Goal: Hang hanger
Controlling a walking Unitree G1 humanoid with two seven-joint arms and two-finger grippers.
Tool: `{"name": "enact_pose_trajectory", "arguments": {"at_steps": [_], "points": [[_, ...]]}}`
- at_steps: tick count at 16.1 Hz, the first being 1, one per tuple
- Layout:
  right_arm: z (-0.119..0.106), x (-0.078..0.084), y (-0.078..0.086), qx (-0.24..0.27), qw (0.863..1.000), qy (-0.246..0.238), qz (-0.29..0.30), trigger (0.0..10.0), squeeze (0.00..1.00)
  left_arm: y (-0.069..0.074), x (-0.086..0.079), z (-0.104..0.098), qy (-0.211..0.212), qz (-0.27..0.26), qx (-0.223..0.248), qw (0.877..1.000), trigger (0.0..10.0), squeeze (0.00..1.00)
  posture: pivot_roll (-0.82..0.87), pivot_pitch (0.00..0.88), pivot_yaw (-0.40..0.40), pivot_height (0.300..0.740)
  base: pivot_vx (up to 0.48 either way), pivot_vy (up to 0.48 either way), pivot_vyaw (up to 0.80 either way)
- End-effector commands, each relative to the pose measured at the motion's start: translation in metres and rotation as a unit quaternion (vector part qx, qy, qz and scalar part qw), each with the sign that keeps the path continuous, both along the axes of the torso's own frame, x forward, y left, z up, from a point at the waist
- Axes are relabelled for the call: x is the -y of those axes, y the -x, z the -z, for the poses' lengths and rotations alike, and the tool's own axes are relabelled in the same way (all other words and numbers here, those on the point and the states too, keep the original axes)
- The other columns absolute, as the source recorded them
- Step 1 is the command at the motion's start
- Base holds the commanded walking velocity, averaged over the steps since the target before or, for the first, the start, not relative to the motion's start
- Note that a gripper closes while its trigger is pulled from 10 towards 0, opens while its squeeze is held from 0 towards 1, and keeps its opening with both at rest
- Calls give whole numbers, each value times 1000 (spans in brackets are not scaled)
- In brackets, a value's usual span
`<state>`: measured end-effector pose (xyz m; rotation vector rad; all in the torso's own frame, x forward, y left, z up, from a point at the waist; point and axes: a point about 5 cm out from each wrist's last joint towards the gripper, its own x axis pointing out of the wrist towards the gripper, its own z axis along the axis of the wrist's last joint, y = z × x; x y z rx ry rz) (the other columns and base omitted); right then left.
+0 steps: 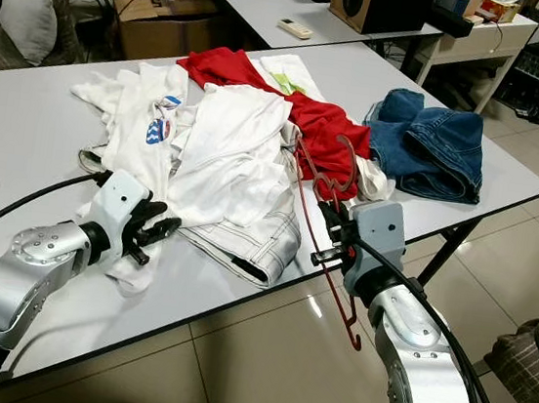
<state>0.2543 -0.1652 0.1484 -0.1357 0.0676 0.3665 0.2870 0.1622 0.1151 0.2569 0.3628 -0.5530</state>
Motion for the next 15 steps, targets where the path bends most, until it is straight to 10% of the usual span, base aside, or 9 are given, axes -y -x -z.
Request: {"name": "enact_pose_trajectory", "arguments": {"at_steps": [1, 2, 3, 9, 10, 11, 15], "points": [[-2, -3, 0, 7, 1000, 1, -9, 10000, 0, 3, -3, 7, -10, -11, -16, 1000, 10000, 1000, -108, 0, 23, 740, 0, 0, 0], [-2, -4, 1, 7, 1000, 1, -10, 10000, 0, 3, -5, 11, -19, -17, -23, 999, 10000, 949, -108, 0, 23, 740, 0, 0, 0], [-2, -4, 1, 7, 1000, 1, -11, 10000, 0, 4, -6, 13, -23, -19, -28, 999, 10000, 0, -109, 0, 22, 740, 0, 0, 0], [-2, -5, 1, 7, 1000, 3, -15, 10000, 0, 7, -5, 22, -30, -24, -48, 998, 9216, 0, -108, 0, 21, 740, 0, 0, 0], [-2, -5, 1, 7, 1000, 3, -15, 10000, 0, 7, -5, 22, -33, -23, -48, 998, 8196, 0, -108, 0, 21, 740, 0, 0, 0], [-2, -5, 1, 7, 1000, 2, -15, 10000, 0, 8, -5, 23, -37, -19, -49, 998, 4706, 0, -108, 0, 21, 740, 0, 0, 0], [-1, -7, -1, -7, 1000, 0, -18, 10000, 0, 10, -5, 30, -65, -11, -53, 996, 392, 0, -108, 0, 20, 740, 0, 0, 0]]}}
